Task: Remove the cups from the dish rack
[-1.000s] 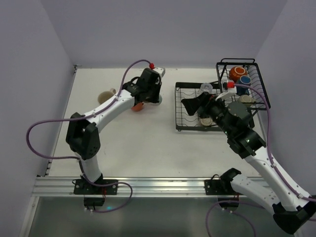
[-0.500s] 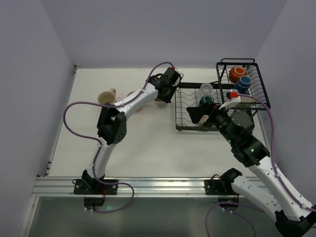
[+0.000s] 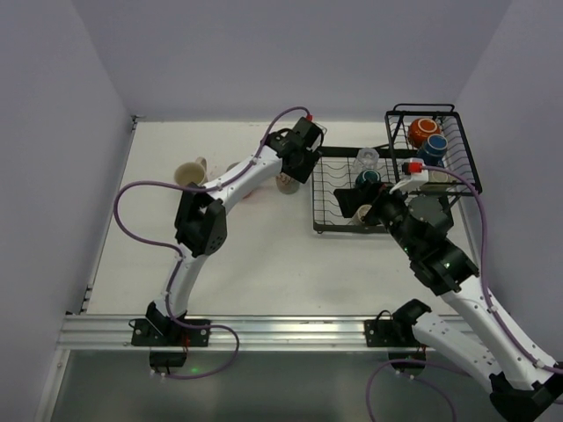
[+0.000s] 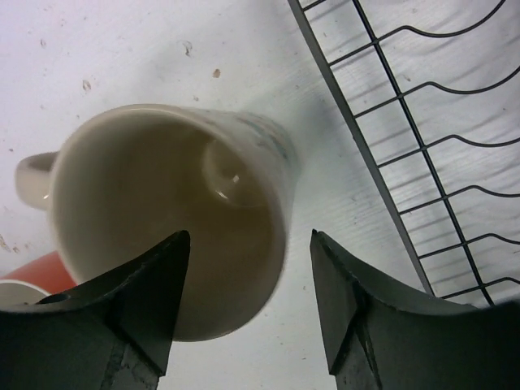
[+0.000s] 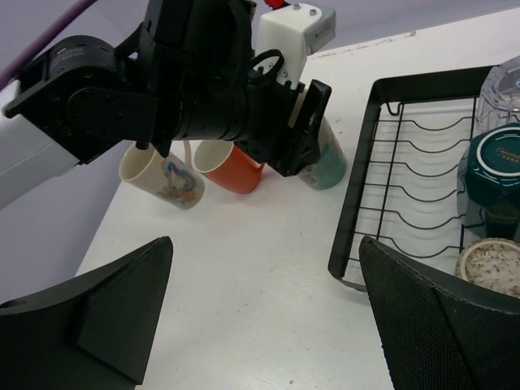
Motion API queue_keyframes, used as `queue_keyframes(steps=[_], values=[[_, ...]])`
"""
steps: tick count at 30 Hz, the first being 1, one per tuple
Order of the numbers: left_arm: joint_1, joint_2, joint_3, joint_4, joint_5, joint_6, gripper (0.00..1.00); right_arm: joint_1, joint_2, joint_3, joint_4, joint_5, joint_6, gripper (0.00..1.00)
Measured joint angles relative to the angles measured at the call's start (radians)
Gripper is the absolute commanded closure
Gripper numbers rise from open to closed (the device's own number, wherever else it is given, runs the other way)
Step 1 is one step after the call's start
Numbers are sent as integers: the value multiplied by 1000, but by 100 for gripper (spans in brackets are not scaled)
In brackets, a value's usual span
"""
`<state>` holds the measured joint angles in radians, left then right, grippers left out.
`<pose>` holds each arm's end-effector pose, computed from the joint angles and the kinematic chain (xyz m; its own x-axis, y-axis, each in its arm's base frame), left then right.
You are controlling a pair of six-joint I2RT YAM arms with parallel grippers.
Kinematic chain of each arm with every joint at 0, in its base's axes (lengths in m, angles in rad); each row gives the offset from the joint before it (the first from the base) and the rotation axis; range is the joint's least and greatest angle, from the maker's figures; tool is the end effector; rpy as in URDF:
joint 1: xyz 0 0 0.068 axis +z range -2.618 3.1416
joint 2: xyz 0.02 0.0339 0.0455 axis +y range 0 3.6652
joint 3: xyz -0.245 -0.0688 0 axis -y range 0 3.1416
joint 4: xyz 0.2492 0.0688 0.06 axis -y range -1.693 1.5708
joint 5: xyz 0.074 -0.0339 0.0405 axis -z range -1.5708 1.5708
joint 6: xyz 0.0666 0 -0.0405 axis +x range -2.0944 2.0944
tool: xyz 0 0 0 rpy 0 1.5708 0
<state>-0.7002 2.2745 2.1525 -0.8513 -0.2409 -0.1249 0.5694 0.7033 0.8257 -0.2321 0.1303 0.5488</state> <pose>0.4012 -0.3172 0.2149 -0.6925 0.4253 -0.5828 0.4403 0.8890 0.1256 0.1835 0.1072 0.3466 -0.3008 0.4216 -0.8554 -0.3152 0.8026 0.5064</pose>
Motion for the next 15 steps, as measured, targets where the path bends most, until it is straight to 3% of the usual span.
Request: queue_keyframes(steps=[9, 15], values=[[-1, -16, -4, 17, -38, 5, 18, 0, 72, 6, -53, 68, -28, 1], [0, -132, -24, 42, -53, -15, 9, 0, 154, 27, -103, 146, -51, 1]])
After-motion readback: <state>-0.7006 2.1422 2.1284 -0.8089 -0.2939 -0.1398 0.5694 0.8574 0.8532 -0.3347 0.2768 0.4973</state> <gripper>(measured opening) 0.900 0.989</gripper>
